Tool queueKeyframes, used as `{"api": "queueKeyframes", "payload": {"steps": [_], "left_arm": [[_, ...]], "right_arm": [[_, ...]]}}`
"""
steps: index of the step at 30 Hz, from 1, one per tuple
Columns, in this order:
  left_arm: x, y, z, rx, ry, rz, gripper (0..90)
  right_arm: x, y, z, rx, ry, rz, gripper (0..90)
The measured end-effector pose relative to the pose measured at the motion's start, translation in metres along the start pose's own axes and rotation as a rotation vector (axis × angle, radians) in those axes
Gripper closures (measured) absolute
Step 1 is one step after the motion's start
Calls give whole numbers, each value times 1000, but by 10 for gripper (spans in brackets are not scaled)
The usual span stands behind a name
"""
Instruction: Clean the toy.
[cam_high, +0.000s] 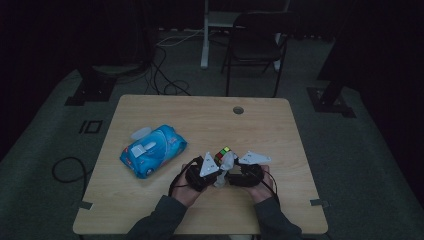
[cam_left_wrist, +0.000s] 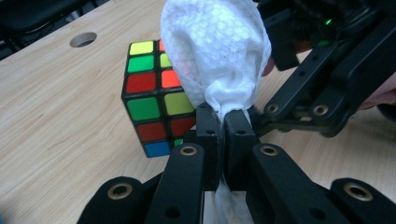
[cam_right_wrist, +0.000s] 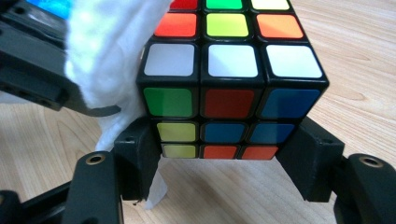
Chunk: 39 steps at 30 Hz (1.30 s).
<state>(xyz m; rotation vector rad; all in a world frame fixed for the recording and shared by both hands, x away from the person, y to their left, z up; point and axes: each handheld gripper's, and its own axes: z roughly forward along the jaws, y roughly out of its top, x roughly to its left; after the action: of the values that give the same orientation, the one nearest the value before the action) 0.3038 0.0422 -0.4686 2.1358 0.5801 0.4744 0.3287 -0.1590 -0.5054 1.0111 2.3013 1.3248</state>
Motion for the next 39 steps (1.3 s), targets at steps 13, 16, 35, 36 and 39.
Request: {"api": "queueKeyframes", "payload": {"steps": [13, 16, 35, 36, 39], "left_arm": [[35, -7, -14, -30, 79, -94, 874], [40, -5, -17, -43, 80, -105, 875], [46, 19, -32, -138, 28, -120, 875], [45, 21, -31, -140, 22, -118, 875], [43, 25, -28, -140, 3, -110, 875]], "right_arm": [[3, 1, -8, -29, 37, -44, 350], [7, 1, -7, -22, 54, -70, 350], [31, -7, 14, 38, 132, -191, 350], [32, -7, 14, 38, 132, -197, 350], [34, -7, 15, 41, 135, -216, 350]]}}
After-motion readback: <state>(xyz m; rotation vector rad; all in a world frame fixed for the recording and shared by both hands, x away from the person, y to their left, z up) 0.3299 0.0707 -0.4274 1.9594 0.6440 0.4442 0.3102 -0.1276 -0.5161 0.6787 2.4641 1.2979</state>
